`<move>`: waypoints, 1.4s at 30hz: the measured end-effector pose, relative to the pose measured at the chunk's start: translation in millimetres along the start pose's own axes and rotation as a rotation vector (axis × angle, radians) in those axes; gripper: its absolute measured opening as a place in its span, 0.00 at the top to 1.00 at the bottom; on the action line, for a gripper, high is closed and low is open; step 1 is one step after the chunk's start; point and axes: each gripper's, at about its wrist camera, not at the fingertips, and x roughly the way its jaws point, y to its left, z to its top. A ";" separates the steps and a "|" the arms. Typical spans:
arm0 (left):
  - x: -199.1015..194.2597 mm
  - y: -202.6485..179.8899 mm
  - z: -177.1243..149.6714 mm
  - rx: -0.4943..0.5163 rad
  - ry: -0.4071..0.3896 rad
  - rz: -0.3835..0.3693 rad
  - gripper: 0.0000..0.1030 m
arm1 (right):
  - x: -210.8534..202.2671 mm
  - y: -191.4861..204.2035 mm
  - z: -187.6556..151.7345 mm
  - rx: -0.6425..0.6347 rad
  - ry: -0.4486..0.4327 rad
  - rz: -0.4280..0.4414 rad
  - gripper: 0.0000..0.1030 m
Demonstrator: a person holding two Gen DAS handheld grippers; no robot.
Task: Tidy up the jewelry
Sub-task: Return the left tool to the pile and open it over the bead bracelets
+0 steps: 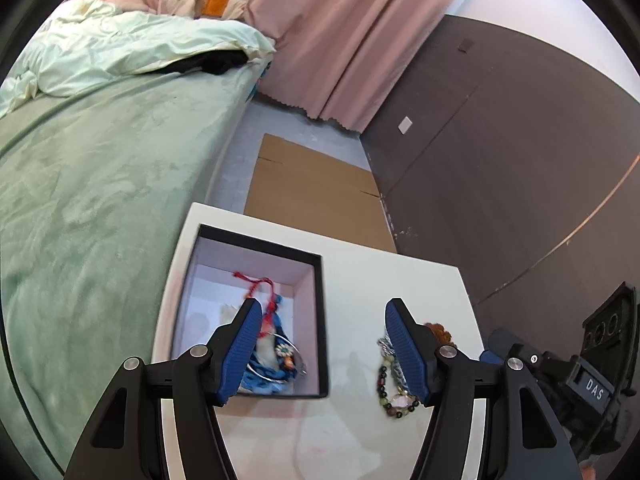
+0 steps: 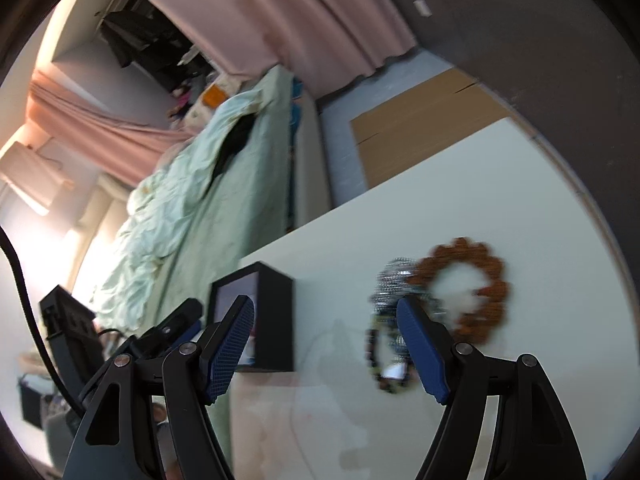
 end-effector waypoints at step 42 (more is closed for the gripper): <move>61.3 -112.9 -91.1 0.346 0.199 -0.037 0.66 | -84.6 -115.4 -12.8 0.203 0.014 -0.117 0.15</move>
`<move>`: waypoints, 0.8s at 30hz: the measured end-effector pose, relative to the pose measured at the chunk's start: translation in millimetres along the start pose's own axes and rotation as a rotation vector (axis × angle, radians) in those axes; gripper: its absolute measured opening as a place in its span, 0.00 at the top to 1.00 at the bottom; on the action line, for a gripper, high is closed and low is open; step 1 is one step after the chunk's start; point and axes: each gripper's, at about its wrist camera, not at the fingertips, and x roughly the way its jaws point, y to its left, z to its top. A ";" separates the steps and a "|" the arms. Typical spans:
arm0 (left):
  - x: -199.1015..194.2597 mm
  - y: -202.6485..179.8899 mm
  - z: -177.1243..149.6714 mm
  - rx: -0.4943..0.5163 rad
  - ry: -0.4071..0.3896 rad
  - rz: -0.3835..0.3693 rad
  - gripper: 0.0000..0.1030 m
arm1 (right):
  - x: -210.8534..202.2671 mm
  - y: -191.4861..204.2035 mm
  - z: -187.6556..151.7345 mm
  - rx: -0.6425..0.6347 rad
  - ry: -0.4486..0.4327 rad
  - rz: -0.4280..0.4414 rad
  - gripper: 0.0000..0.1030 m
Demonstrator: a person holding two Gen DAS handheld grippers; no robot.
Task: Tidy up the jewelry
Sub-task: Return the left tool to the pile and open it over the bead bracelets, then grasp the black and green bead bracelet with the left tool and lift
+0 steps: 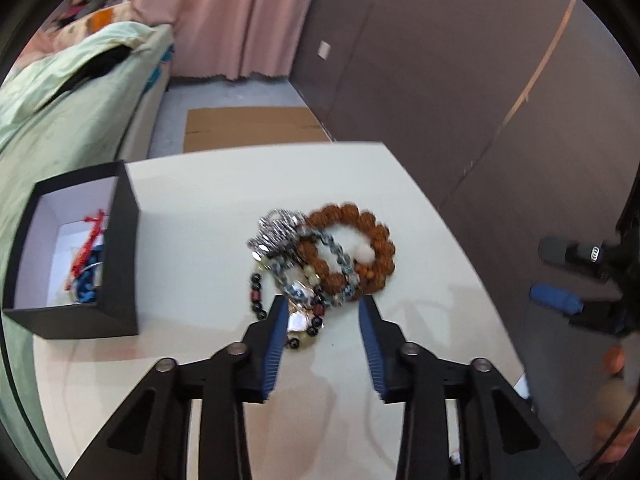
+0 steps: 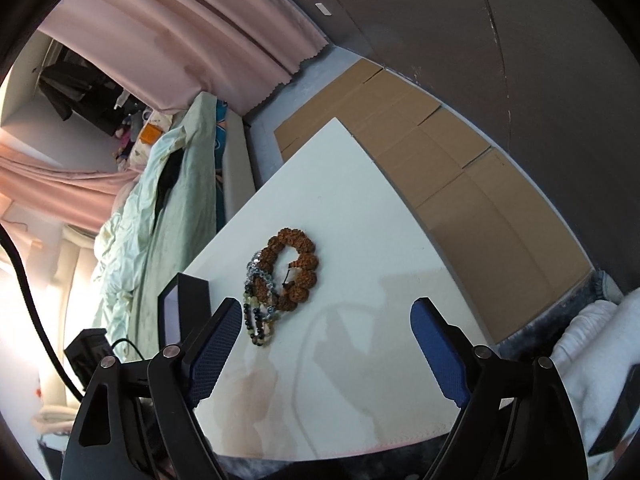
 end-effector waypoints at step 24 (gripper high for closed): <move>4.6 16.9 6.8 0.008 -0.008 -0.020 0.92 | 65.7 9.8 -12.2 0.100 0.196 0.195 0.40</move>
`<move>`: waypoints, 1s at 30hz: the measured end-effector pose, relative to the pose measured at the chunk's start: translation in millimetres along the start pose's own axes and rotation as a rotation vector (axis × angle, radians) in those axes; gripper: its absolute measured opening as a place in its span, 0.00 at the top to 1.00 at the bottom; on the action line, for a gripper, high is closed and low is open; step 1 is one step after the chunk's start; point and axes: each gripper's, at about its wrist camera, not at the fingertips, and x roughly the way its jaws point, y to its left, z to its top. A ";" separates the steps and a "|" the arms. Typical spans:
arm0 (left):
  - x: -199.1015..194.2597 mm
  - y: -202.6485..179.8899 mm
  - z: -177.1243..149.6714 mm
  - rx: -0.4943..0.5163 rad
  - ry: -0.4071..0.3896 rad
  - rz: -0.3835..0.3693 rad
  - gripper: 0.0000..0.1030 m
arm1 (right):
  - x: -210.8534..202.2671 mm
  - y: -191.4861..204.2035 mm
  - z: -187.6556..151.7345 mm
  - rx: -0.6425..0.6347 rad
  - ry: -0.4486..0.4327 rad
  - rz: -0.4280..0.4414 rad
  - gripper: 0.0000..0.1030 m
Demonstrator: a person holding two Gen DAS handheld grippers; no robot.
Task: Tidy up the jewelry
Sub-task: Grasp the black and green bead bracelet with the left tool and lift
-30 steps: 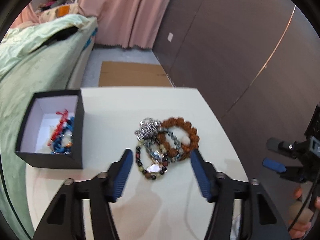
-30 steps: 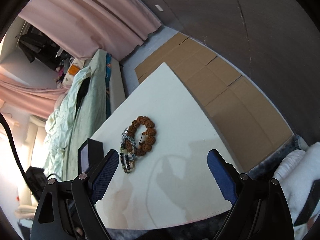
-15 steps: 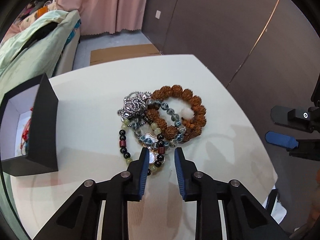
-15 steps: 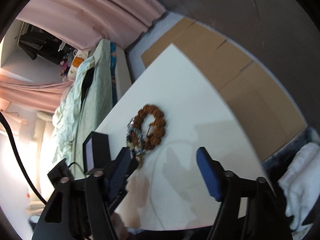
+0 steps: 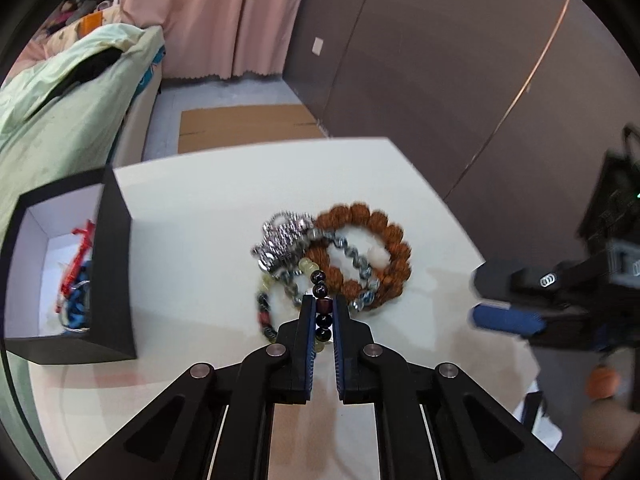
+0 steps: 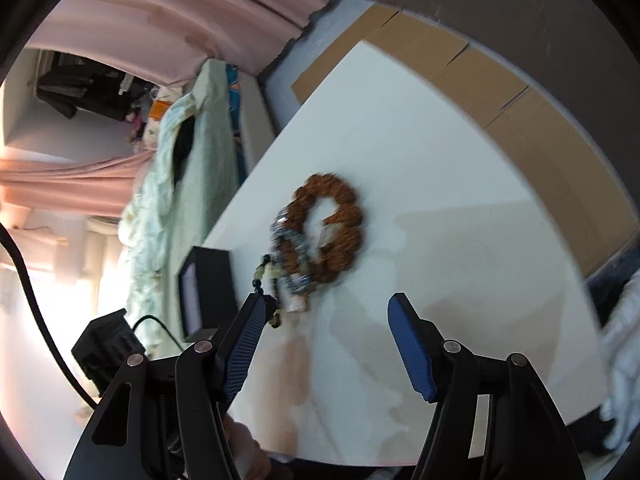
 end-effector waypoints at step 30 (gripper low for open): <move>-62.4 44.3 15.0 -0.111 -0.127 -0.029 0.92 | 70.7 14.9 7.4 0.034 0.032 -0.054 0.69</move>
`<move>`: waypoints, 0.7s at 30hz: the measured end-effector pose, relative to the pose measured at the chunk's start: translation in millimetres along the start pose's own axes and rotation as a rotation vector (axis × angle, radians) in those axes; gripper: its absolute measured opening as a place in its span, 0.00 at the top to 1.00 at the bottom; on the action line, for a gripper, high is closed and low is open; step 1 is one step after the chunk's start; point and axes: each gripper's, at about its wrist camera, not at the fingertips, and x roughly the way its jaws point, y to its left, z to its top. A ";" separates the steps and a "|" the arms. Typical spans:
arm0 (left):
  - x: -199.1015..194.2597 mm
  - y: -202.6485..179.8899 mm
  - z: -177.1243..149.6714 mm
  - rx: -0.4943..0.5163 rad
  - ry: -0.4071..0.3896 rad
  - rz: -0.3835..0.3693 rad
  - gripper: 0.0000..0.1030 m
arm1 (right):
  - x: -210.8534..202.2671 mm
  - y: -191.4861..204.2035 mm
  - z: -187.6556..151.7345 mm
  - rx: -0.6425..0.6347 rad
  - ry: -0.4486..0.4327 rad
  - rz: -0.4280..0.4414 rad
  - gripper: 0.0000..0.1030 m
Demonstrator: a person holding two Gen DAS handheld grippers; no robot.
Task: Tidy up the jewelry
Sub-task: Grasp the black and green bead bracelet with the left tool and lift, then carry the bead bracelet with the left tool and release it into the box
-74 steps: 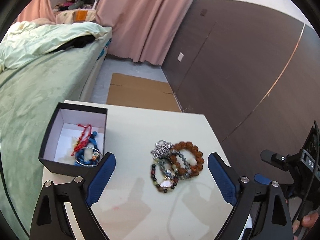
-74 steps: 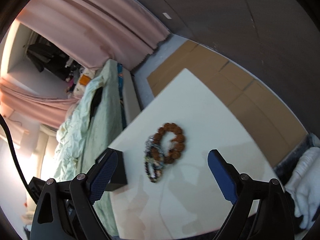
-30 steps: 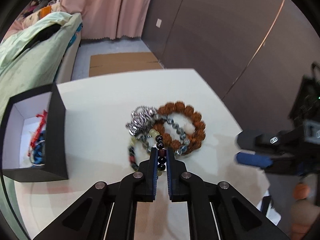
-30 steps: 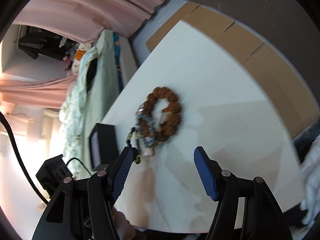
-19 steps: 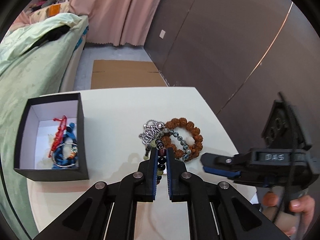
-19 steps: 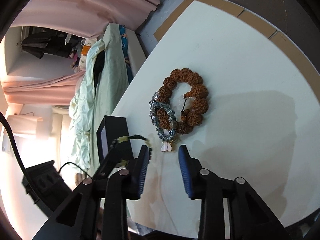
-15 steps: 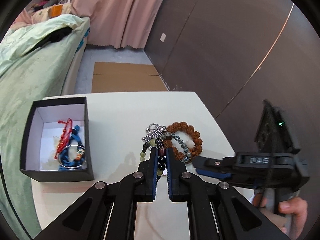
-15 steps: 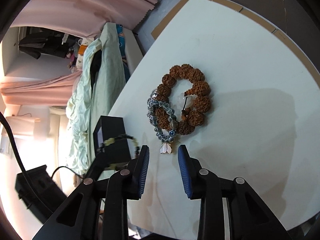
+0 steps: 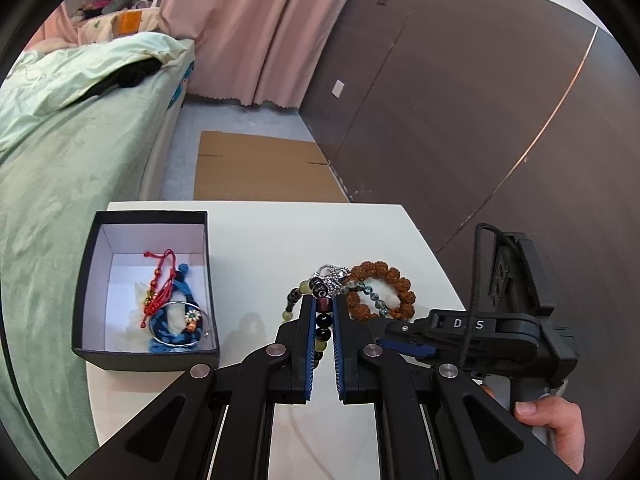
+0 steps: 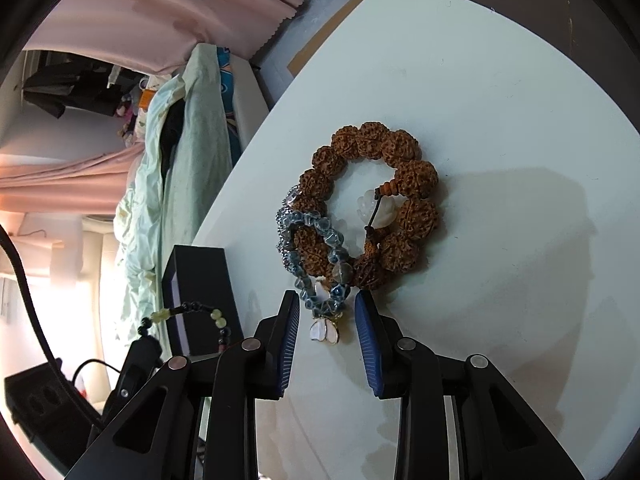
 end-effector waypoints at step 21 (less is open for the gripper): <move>-47.8 16.0 0.3 -0.022 -0.085 0.010 0.92 | -33.2 42.6 -26.1 -0.102 -0.119 0.136 0.90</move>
